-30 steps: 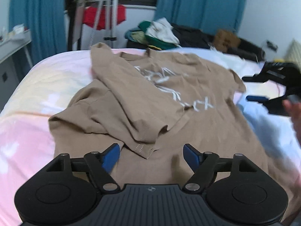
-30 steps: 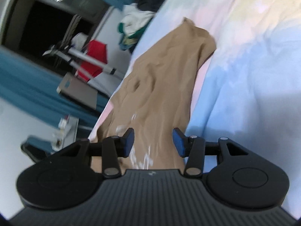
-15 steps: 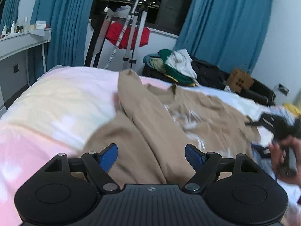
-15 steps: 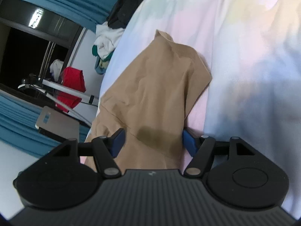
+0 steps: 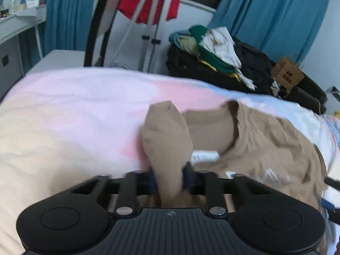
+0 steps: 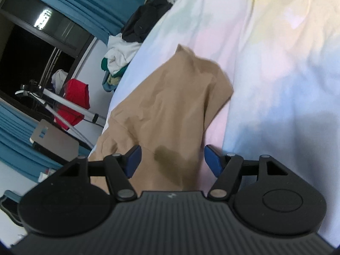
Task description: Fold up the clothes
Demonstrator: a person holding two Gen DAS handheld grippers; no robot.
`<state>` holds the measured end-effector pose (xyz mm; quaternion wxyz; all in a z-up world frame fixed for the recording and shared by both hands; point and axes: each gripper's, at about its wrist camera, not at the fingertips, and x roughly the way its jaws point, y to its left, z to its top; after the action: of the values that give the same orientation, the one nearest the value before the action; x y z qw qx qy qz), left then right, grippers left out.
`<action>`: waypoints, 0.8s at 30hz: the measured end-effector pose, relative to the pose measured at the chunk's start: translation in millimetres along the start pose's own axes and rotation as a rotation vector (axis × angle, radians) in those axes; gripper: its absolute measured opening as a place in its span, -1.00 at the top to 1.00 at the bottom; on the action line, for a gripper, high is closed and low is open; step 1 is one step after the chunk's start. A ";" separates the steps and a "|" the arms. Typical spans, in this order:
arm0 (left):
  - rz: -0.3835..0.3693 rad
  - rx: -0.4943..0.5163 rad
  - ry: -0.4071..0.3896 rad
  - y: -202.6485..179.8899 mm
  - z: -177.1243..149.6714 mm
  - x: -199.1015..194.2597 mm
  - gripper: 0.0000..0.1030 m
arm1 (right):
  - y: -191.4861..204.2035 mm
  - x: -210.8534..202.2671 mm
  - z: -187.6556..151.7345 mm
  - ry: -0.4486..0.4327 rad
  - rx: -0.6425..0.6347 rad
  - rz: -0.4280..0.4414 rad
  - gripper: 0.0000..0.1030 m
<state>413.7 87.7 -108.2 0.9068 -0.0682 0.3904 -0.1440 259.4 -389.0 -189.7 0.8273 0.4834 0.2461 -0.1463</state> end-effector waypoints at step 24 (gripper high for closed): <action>0.157 -0.002 -0.123 4.9 -1.0 -77.4 -0.38 | -21.6 -0.9 26.2 0.065 0.091 0.148 -0.34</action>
<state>363.3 116.8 -56.8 0.9374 -0.0470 0.3383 -0.0676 255.2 -422.4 -194.2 0.8045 0.5420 0.2294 -0.0800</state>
